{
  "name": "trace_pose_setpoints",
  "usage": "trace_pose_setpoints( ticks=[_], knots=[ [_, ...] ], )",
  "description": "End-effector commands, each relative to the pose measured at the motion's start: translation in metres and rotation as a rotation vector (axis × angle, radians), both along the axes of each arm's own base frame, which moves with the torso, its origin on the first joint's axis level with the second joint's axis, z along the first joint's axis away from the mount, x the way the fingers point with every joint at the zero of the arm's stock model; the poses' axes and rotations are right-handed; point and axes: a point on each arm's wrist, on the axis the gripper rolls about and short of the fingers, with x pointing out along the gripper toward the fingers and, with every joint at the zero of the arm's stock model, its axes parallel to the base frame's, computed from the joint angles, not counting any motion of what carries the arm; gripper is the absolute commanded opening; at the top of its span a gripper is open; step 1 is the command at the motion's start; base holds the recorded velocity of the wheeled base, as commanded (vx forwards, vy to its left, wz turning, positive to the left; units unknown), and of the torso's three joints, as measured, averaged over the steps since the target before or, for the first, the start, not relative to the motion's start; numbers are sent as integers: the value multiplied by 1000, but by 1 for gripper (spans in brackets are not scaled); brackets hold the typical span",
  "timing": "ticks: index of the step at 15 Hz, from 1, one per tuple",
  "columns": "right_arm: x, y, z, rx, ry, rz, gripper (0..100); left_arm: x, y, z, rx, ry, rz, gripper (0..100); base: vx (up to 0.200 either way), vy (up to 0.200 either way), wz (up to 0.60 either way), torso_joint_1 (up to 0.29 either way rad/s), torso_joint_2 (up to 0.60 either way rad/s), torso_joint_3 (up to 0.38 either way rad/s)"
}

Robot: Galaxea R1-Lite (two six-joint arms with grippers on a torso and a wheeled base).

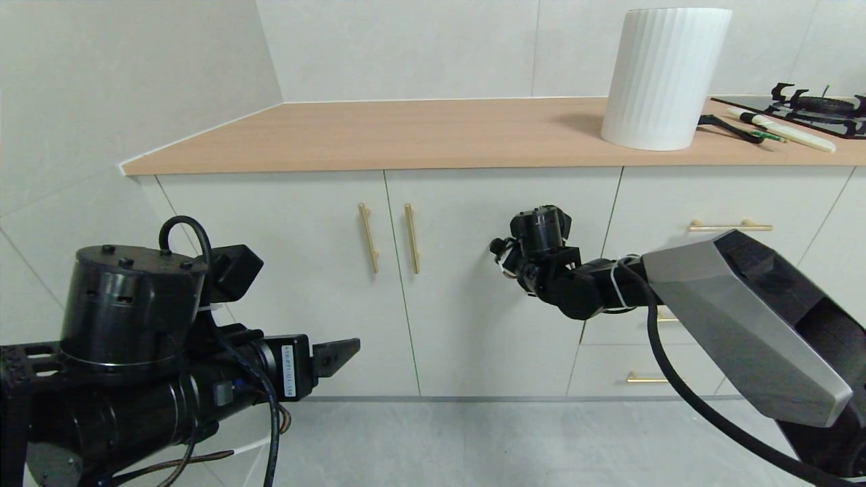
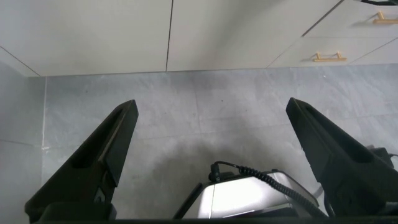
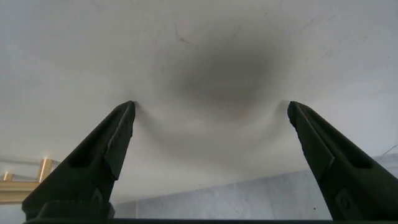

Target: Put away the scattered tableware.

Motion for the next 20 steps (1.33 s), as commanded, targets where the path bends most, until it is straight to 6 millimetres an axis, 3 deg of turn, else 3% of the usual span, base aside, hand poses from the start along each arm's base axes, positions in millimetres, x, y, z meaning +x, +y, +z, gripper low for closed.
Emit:
trace_pose_setpoints(
  ticks=[1,3,6,8,10,12,15,17,20],
  knots=[
    [-1,-1,1,0,0,0,100,0,0,-1,1,2,1,100,0,0,0,0,0,0],
    [-15,-3,8,-7,23,24,100,0,0,-1,1,2,1,100,0,0,0,0,0,0],
    [-79,-19,28,35,153,321,100,0,0,-1,2,2,0,100,0,0,0,0,0,0],
    [-106,-32,44,50,126,525,100,0,0,0,1,-1,0,100,0,0,0,0,0,0],
    [-115,-39,52,17,52,513,100,-2,1,3,-7,-13,1,100,0,0,0,0,0,0],
    [-138,-53,73,-21,-1,478,100,-6,5,11,-23,-44,4,100,0,0,0,0,0,0],
    [-199,-100,117,-83,-128,430,100,-24,22,32,-63,-143,21,100,0,0,0,0,0,0],
    [-248,-132,132,-133,-207,389,100,-43,35,46,-104,-220,38,100,0,0,0,0,0,0],
    [-328,-186,143,-219,-382,299,100,-88,64,42,-56,-335,26,100,0,0,0,0,0,0]
  ],
)
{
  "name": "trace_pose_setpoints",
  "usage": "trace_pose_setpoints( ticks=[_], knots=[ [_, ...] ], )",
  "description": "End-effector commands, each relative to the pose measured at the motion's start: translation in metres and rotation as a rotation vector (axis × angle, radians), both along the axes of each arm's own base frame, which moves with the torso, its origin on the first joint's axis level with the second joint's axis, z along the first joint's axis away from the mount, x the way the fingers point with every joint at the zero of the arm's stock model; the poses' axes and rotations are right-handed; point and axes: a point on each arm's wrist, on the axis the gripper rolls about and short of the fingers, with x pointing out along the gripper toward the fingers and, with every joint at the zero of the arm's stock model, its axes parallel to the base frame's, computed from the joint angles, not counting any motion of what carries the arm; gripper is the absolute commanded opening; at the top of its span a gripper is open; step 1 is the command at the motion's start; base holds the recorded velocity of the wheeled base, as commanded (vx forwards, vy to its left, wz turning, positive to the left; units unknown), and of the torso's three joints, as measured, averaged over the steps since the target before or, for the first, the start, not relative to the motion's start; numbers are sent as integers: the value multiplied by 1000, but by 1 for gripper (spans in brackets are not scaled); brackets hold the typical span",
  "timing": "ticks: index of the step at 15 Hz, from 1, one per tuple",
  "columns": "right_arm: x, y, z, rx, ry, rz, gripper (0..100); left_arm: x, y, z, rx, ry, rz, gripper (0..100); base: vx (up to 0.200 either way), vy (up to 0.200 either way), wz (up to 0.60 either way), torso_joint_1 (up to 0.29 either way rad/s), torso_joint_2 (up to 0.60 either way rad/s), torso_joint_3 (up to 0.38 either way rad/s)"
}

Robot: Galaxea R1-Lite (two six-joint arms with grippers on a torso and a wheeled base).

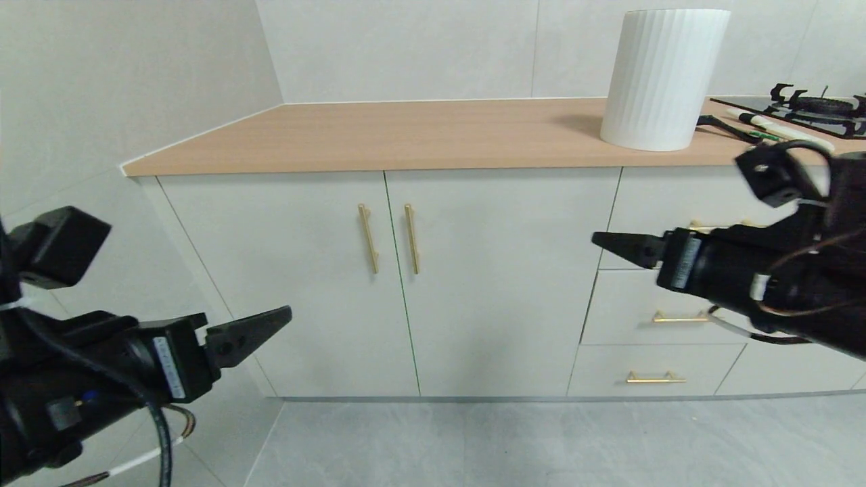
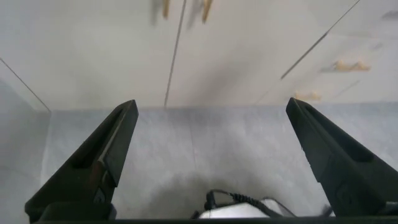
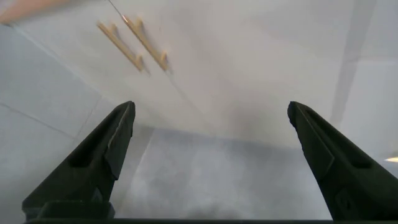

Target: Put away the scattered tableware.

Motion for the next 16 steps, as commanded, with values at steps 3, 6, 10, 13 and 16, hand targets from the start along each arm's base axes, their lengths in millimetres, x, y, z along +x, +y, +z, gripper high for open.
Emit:
trace_pose_setpoints(
  ticks=[3,6,10,13,16],
  knots=[
    [-146,-99,6,-66,-332,-187,100,-85,52,-12,79,-259,28,100,0,0,0,0,0,0],
    [-208,-125,-15,-162,-381,-317,100,-130,72,-21,75,-415,90,100,0,0,0,0,0,0],
    [-267,-130,-51,-227,-456,-411,100,-178,82,-44,69,-501,148,100,0,0,0,0,0,0],
    [-267,-131,-51,-233,-457,-460,100,-187,80,-51,81,-522,174,100,0,0,0,0,0,0],
    [-277,-123,-63,-258,-494,-568,100,-189,76,-51,103,-523,298,100,0,0,0,0,0,0]
  ],
)
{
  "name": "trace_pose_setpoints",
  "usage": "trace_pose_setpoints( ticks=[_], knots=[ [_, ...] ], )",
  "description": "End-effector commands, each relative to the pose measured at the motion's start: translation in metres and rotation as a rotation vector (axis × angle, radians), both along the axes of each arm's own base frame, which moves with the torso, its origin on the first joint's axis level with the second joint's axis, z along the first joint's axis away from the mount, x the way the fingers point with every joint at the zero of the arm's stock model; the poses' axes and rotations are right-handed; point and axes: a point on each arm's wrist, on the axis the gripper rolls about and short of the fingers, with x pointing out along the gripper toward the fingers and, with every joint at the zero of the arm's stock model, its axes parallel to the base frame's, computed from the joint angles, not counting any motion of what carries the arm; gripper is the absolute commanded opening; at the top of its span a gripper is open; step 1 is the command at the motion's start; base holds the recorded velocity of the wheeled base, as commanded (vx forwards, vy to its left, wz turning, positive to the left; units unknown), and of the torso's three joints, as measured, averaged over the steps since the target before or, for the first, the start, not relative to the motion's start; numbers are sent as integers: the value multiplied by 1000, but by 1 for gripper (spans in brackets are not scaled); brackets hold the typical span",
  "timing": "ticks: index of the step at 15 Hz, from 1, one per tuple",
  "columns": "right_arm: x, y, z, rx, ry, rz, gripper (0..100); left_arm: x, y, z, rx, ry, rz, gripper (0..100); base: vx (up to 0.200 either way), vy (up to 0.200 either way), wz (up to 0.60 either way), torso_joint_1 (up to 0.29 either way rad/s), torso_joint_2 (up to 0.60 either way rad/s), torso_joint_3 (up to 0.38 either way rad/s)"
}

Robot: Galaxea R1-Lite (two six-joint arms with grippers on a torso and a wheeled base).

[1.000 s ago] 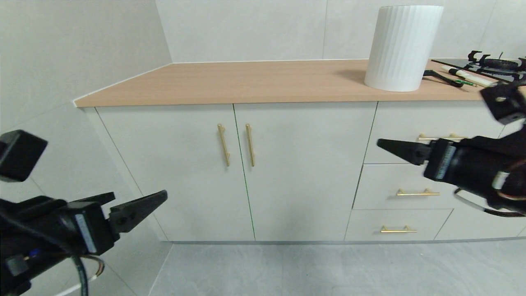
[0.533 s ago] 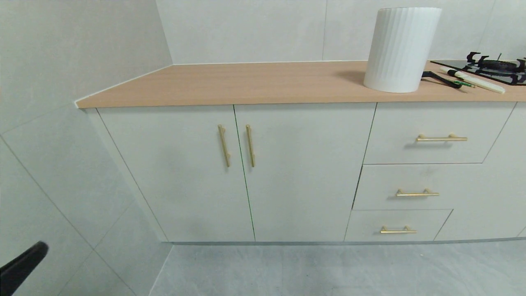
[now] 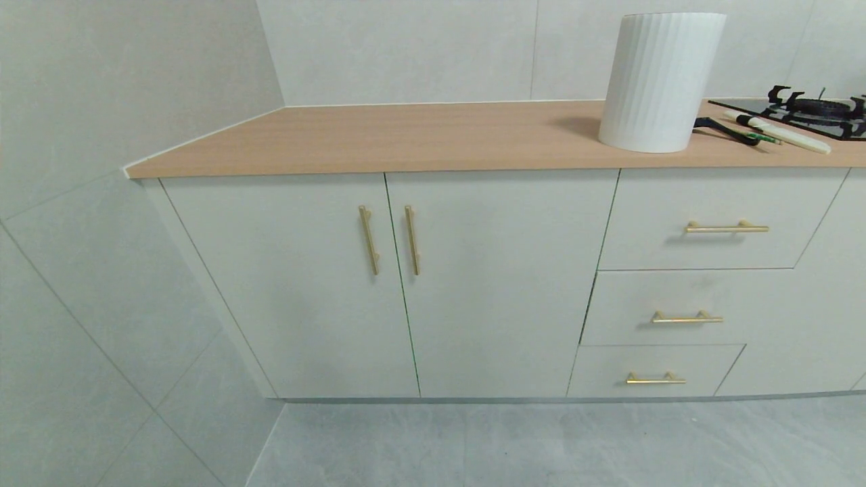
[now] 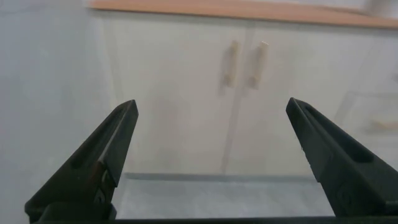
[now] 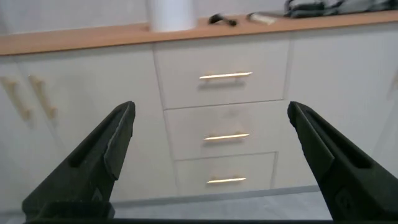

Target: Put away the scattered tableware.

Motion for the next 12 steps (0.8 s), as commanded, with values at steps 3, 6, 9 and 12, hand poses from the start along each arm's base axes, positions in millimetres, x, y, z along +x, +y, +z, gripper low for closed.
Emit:
trace_pose_setpoints(
  ticks=[3,6,9,12],
  knots=[
    [-14,5,-13,-10,-69,-59,100,-16,-7,-13,24,-77,70,100,0,0,0,0,0,0],
    [10,5,-48,-15,69,-53,100,-3,-6,-37,27,14,97,100,0,0,0,0,0,0],
    [30,5,-83,-20,123,-40,100,11,-7,-66,44,120,77,100,0,0,0,0,0,0],
    [37,6,-101,-53,165,4,100,25,-9,-93,86,146,-23,100,0,0,0,0,0,0]
  ],
)
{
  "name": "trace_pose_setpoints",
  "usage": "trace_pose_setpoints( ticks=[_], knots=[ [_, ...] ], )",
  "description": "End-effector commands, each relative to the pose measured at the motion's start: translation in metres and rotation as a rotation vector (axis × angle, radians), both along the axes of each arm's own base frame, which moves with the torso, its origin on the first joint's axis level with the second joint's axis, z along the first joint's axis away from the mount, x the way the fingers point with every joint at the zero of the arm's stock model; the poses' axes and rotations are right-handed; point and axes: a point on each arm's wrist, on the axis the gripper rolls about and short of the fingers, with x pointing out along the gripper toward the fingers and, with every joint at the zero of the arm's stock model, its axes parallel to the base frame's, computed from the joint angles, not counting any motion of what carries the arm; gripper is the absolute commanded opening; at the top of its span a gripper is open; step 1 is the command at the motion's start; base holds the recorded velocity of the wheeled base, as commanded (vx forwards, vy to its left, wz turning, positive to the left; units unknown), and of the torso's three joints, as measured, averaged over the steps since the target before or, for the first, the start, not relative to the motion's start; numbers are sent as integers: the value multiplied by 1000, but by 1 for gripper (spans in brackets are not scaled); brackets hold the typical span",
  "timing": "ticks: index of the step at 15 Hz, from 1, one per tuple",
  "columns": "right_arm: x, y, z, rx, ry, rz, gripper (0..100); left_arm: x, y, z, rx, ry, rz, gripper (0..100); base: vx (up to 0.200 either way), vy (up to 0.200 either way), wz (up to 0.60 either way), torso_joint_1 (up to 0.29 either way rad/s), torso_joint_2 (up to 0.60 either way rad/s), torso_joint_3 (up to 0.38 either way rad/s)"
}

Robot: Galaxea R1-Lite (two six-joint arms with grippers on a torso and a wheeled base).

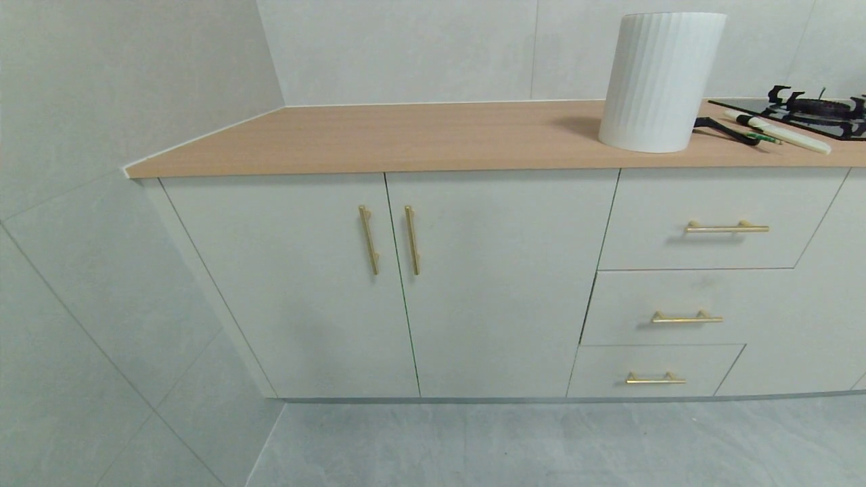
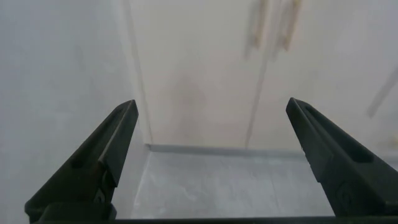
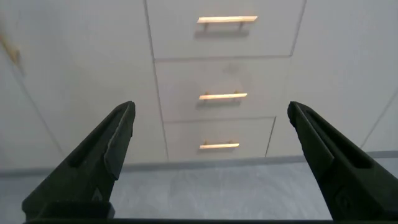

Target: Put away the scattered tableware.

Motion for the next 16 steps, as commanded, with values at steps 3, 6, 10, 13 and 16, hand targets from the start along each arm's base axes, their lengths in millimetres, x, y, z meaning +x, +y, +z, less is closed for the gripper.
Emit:
trace_pose_setpoints(
  ticks=[3,6,10,13,16],
  knots=[
    [3,1,-13,-9,76,36,100,7,-1,-18,12,30,-30,100,0,0,0,0,0,0],
    [3,2,-19,-19,133,75,100,7,-1,-23,70,74,-27,100,0,0,0,0,0,0],
    [3,2,-18,-18,125,107,100,7,-1,-22,42,73,-28,100,0,0,0,0,0,0],
    [3,2,-18,-18,125,109,100,7,0,-22,42,73,-13,100,0,0,0,0,0,0],
    [3,2,-18,-18,125,109,100,7,0,-22,26,73,-4,100,0,0,0,0,0,0]
  ],
)
